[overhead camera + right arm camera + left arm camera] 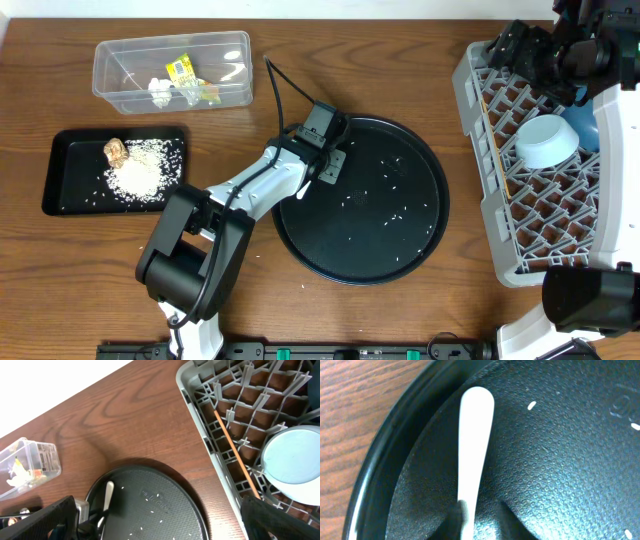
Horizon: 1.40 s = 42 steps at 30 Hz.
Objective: Sort waste into correct bins and load items into the dishwasher rack
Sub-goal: 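Lift the white utensil off the tray with the left gripper, then swing the left gripper right and release the utensil onto the tray's right side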
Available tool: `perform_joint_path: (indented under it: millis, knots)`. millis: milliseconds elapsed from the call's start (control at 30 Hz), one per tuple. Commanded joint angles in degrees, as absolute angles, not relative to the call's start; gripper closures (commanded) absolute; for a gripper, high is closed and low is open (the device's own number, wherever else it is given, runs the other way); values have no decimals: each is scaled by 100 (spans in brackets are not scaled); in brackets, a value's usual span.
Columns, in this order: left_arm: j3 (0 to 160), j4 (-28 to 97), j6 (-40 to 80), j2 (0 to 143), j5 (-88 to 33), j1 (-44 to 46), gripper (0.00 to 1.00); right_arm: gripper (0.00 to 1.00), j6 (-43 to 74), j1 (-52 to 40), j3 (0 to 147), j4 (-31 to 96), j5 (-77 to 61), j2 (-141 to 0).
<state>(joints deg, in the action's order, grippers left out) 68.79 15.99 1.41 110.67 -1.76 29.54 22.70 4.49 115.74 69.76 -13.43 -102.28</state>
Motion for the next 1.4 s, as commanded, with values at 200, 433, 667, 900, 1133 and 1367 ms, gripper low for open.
perform_joint_path:
  millis: [200, 433, 667, 900, 1133, 1367]
  knots:
    - [6814, 1507, 89, 11288, -189, 2781, 59, 1, 2178, 410, 11570, 6991, -1328, -10204]
    - [6814, 1404, 89, 11332, -191, 2777, 59, 1, 2178, 410, 11570, 6991, -1328, -10204]
    - [6814, 1472, 91, 11557, -292, 2783, 59, 1, 2178, 412, 11570, 6991, -1328, -10204]
    - [6814, 1516, 93, 11668, -386, 2783, 68, 1, 2178, 410, 11570, 6991, -1330, -10204]
    - [6816, 1629, 93, 11664, -388, 2783, 94, 1, 2178, 410, 11570, 6991, -1330, -10204]
    - [6820, 1774, 137, 11415, -410, 2814, 94, 1, 2178, 410, 11570, 6991, -1330, -10204]
